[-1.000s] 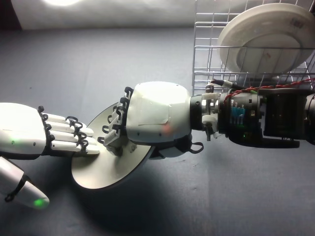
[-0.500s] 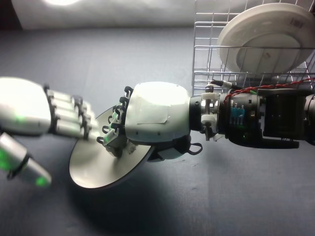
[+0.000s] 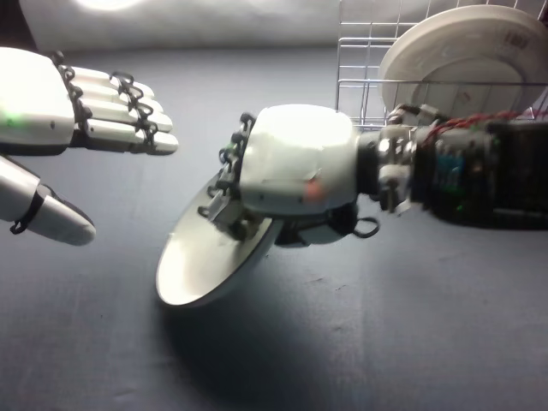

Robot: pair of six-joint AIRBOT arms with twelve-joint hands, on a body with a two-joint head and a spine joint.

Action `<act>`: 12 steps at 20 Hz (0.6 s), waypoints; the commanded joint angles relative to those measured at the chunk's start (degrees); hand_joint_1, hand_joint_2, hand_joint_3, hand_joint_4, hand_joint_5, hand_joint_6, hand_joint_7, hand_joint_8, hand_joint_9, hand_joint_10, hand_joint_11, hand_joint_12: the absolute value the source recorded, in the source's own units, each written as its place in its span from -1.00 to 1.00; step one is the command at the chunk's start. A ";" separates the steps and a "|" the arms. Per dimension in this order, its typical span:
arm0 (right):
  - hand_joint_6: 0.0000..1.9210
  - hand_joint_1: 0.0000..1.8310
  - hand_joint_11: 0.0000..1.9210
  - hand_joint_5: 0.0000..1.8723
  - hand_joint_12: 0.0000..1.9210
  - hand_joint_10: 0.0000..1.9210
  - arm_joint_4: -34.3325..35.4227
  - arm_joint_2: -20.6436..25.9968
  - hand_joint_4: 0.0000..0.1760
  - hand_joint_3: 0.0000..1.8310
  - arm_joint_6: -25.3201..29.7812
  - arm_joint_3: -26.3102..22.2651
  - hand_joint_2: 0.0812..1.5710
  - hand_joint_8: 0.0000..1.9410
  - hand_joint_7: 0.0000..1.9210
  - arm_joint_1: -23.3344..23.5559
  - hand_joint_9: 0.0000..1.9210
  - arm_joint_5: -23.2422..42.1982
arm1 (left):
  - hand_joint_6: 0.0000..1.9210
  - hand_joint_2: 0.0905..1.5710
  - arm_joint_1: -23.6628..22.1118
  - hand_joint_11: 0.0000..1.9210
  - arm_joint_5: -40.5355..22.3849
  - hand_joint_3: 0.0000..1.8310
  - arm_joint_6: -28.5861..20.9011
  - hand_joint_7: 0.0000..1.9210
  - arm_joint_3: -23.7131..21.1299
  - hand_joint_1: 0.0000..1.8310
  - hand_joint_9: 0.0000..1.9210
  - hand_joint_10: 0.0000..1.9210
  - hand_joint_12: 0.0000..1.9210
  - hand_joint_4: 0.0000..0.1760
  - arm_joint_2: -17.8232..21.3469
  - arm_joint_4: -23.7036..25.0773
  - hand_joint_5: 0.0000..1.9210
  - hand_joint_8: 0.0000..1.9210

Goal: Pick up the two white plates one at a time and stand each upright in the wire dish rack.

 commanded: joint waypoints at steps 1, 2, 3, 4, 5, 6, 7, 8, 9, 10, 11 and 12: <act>-0.04 0.51 -0.06 0.05 0.25 0.11 3.03 0.94 -1.00 -1.00 -0.12 -1.40 0.33 -0.24 0.12 1.14 0.08 5.41 | -1.00 0.39 -1.01 -1.00 -1.20 -1.00 -0.40 -1.00 -0.03 -1.00 -1.00 -1.00 -1.00 -1.00 1.05 -3.70 -0.99 -1.00; -0.01 0.51 -0.06 0.05 0.24 0.11 3.31 1.89 -1.00 -1.00 -0.10 -2.38 0.34 -0.22 0.10 1.71 0.06 5.28 | -0.99 0.39 -1.17 -1.00 -1.20 -1.00 -0.45 -1.00 -0.27 -1.00 -1.00 -1.00 -1.00 -1.00 1.36 -3.70 -0.99 -1.00; 0.00 0.51 -0.07 0.04 0.25 0.13 3.56 2.86 -1.00 -1.00 -0.09 -3.35 0.34 -0.20 0.10 2.35 0.05 5.28 | -0.99 0.39 -1.34 -1.00 -1.21 -1.00 -0.49 -1.00 -0.51 -1.00 -1.00 -1.00 -1.00 -1.00 1.67 -3.68 -0.97 -1.00; -0.02 0.51 -0.08 0.05 0.25 0.12 4.68 4.08 -1.00 -1.00 -0.09 -4.93 0.34 -0.20 0.10 2.90 0.06 5.01 | -0.99 0.39 -1.48 -1.00 -1.25 -1.00 -0.49 -1.00 -0.64 -1.00 -1.00 -1.00 -1.00 -1.00 1.87 -3.59 -0.98 -1.00; 0.00 0.51 -0.07 0.05 0.25 0.12 5.44 5.54 -1.00 -1.00 -0.09 -6.82 0.34 -0.20 0.10 3.58 0.05 4.55 | -1.00 0.39 -1.80 -1.00 -1.30 -1.00 -0.49 -1.00 -0.83 -1.00 -1.00 -1.00 -1.00 -1.00 2.21 -3.29 -0.99 -1.00; 0.01 0.51 -0.06 0.04 0.25 0.11 6.29 6.95 -1.00 -1.00 -0.09 -8.73 0.34 -0.20 0.10 4.14 0.06 4.18 | -1.00 0.38 -2.36 -1.00 -1.33 -1.00 -0.54 -1.00 -0.98 -1.00 -1.00 -1.00 -1.00 -1.00 2.58 -2.76 -1.00 -1.00; -0.04 0.51 -0.04 0.06 0.26 0.11 6.50 7.68 -1.00 -1.00 -0.09 -9.59 0.33 -0.24 0.12 4.35 0.08 3.93 | -1.00 0.37 -2.66 -1.00 -1.33 -1.00 -0.55 -1.00 -0.98 -1.00 -1.00 -1.00 -1.00 -1.00 2.71 -2.55 -0.99 -1.00; -0.06 0.52 -0.04 0.07 0.26 0.10 6.58 8.79 -1.00 -1.00 -0.09 -10.79 0.33 -0.24 0.12 4.66 0.08 3.81 | -1.00 0.38 -3.06 -0.99 -1.37 -1.00 -0.60 -1.00 -0.92 -1.00 -1.00 -1.00 -0.99 -1.00 2.82 -2.28 -0.99 -1.00; -0.05 0.52 -0.03 0.06 0.26 0.10 6.68 10.06 -1.00 -1.00 -0.09 -12.11 0.33 -0.24 0.13 5.14 0.08 3.41 | -1.00 0.37 -3.24 -0.99 -1.40 -1.00 -0.63 -1.00 -0.90 -1.00 -1.00 -1.00 -0.99 -1.00 3.04 -2.23 -0.99 -1.00; -0.05 0.51 -0.04 0.06 0.25 0.11 7.60 11.04 -1.00 -1.00 -0.09 -13.18 0.33 -0.21 0.12 5.53 0.08 3.11 | -0.99 0.38 -3.25 -0.98 -1.41 -1.00 -0.64 -1.00 -0.90 -1.00 -1.00 -1.00 -0.99 -1.00 3.22 -2.21 -0.98 -1.00; -0.05 0.51 -0.05 0.06 0.25 0.11 8.85 11.86 -1.00 -1.00 -0.09 -14.15 0.33 -0.20 0.12 5.84 0.07 2.74 | -0.99 0.37 -3.25 -0.98 -1.41 -1.00 -0.64 -1.00 -0.88 -1.00 -1.00 -1.00 -0.99 -1.00 3.33 -2.11 -0.98 -1.00; -0.05 0.52 -0.03 0.06 0.23 0.09 9.78 13.15 -1.00 -1.00 -0.10 -15.38 0.33 -0.21 0.12 6.39 0.08 2.33 | -1.00 0.36 -3.25 -0.99 -1.41 -1.00 -0.70 -1.00 -0.85 -1.00 -1.00 -1.00 -1.00 -1.00 3.40 -1.89 -0.99 -1.00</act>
